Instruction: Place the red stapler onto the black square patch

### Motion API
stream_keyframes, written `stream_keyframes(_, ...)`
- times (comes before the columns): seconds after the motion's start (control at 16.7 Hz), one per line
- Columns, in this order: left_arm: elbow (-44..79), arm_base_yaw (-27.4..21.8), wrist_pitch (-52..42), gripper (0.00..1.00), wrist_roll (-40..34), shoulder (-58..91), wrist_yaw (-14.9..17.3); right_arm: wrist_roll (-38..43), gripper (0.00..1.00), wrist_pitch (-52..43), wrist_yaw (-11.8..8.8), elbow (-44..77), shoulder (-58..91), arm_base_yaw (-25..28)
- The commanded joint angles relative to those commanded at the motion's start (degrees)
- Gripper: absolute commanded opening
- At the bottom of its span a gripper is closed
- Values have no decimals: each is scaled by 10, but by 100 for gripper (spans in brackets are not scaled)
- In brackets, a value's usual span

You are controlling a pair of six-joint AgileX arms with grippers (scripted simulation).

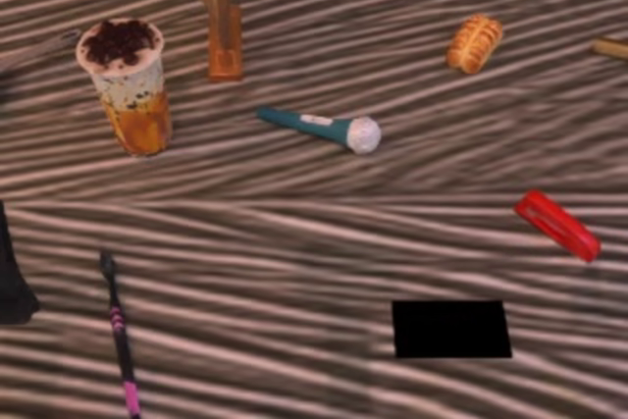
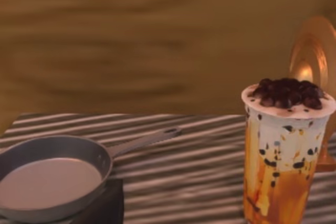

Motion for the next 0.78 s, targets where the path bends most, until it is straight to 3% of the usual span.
stream_keyframes(0.42,0,0,0,100,0,0,0,-25,100,-61,-1,86,89,14)
stream_keyframes(0.78,0,0,0,100,0,0,0,-95,100,-231,1,337,390,47)
